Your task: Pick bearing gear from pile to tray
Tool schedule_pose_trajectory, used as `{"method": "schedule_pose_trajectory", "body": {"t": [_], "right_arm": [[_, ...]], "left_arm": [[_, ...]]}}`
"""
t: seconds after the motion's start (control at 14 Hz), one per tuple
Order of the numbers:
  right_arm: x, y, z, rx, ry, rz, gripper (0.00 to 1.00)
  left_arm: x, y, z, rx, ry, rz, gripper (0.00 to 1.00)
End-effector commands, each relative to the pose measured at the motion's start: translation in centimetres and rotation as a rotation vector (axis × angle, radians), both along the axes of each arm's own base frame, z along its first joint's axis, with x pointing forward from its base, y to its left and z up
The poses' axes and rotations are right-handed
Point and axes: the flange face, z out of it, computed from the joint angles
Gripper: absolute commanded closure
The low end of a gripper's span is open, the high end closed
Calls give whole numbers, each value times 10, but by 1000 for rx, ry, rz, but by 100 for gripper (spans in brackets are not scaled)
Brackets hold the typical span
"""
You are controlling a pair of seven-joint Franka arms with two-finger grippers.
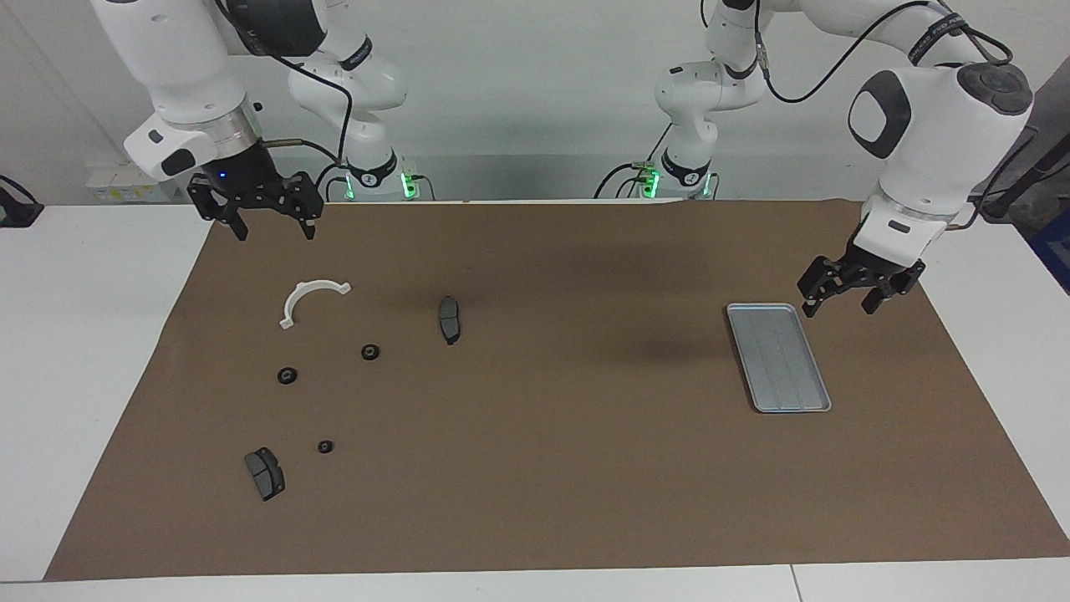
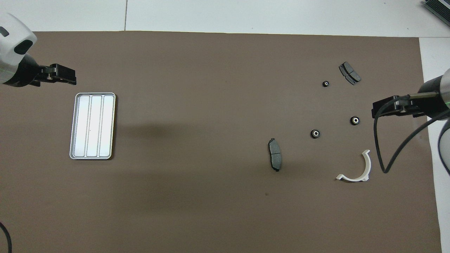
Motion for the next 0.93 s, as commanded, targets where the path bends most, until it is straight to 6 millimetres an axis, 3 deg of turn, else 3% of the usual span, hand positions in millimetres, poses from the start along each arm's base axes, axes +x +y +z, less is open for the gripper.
{"method": "schedule_pose_trajectory", "body": {"t": [0.0, 0.43, 0.72, 0.86], "right_arm": [[-7, -2, 0, 6, -18, 32, 0], [-4, -9, -8, 4, -49, 39, 0], [5, -34, -42, 2, -59, 26, 0], [16, -49, -77, 1, -63, 23, 0]], "left_arm": [[-10, 1, 7, -5, -9, -7, 0], [-25, 4, 34, 10, 11, -8, 0], [-43, -1, 54, 16, 43, -13, 0], [-49, -7, 59, 18, 55, -22, 0]]}}
